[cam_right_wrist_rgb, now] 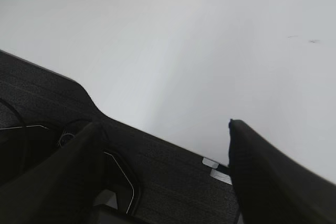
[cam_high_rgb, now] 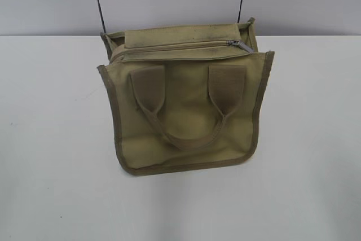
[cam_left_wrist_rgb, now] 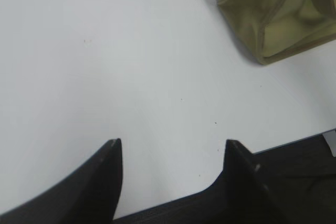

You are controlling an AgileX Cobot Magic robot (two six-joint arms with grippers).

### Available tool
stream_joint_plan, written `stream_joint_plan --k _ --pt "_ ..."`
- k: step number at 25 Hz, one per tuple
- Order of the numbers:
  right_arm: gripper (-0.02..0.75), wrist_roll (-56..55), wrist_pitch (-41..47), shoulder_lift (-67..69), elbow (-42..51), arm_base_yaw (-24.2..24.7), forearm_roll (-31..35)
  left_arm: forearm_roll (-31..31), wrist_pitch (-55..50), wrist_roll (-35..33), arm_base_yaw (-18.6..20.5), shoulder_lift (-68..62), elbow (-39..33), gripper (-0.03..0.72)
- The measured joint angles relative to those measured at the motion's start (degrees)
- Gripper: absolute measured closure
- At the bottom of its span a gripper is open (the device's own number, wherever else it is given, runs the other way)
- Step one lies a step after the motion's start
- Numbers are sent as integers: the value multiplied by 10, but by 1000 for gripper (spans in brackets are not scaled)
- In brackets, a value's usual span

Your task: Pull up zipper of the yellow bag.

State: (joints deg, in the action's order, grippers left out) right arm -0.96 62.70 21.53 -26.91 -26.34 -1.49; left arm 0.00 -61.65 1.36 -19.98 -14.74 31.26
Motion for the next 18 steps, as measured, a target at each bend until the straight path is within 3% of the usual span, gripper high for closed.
stream_joint_plan --k 18 --pt "195 1 0 0 0 0 5 -5 17 -14 0 -8 -5 231"
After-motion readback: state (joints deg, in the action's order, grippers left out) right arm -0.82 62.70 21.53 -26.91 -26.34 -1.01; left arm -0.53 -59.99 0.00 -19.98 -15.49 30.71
